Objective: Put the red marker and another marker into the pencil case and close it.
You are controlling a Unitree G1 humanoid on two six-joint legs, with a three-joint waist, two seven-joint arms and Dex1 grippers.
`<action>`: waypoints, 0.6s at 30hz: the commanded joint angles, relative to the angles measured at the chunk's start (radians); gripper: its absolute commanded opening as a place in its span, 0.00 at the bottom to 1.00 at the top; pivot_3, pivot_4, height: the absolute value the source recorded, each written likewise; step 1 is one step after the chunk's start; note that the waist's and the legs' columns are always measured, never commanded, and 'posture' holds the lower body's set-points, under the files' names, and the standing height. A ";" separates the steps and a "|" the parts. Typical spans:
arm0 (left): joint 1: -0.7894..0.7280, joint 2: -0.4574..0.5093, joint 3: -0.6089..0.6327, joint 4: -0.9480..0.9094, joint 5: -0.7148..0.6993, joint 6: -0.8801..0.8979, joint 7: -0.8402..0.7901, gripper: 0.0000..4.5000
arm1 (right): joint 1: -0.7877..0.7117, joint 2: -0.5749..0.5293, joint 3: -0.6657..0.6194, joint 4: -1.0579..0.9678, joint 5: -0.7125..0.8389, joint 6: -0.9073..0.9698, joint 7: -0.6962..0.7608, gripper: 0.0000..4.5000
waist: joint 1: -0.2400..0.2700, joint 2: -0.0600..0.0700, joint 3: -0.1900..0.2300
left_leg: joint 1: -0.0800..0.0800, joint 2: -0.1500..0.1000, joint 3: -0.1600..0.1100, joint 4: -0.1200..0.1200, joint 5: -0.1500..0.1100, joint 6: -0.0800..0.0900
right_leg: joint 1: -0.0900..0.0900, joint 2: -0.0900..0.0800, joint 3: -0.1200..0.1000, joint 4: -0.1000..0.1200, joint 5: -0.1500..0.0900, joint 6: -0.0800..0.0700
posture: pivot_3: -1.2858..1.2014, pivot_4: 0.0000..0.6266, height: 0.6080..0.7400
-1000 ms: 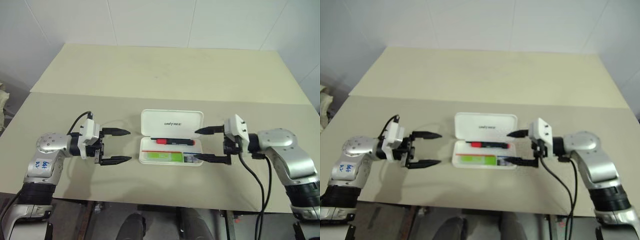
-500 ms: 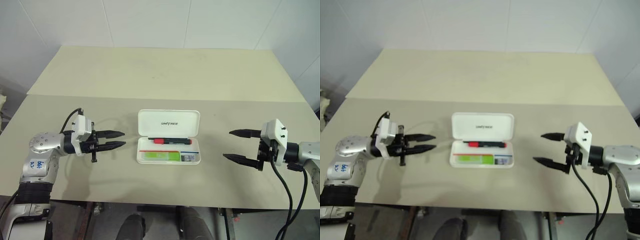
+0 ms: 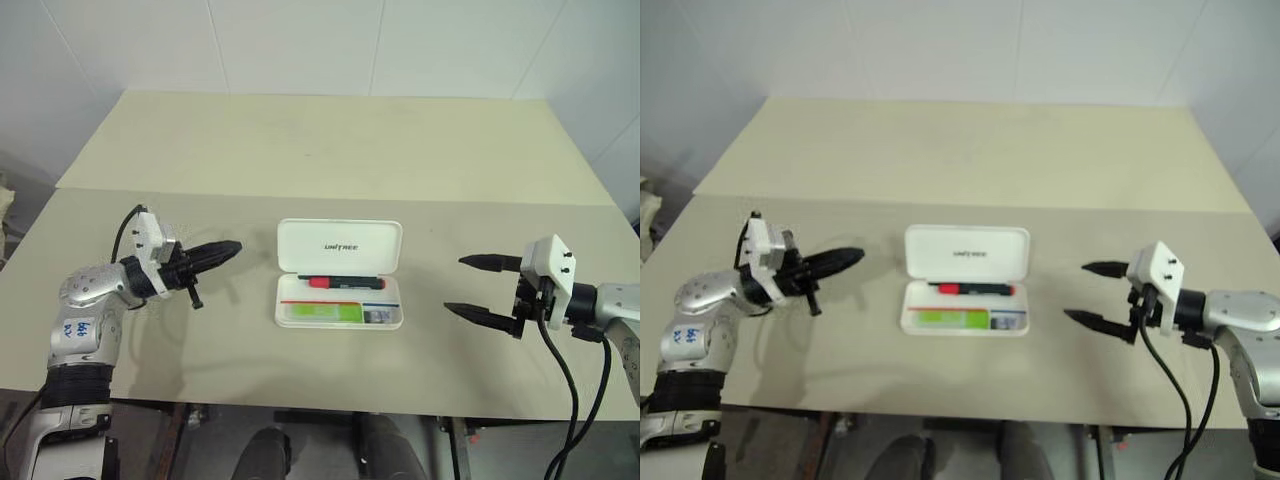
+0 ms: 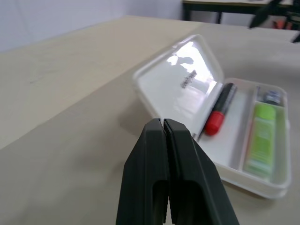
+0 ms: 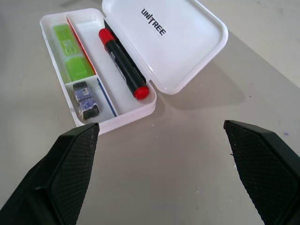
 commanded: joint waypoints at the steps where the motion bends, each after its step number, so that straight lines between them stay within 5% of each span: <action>1: -0.064 -0.014 0.072 0.020 -0.043 0.098 0.130 0.00 | -0.005 -0.010 -0.049 -0.059 0.042 0.015 -0.019 1.00 | 0.001 0.000 0.000 | 0.000 0.000 0.000 0.000 0.000 0.000 | 0.000 0.000 0.000 0.000 0.000 0.000 | 0.52 0.24 1.00; 18: -0.243 -0.123 -0.138 0.211 0.117 0.109 0.107 0.00 | -0.075 0.019 -0.059 -0.280 0.307 0.222 -0.115 1.00 | 0.010 -0.001 0.000 | -0.002 -0.001 -0.001 0.000 0.000 0.000 | 0.000 0.000 -0.001 -0.002 0.000 0.001 | 0.52 0.24 1.00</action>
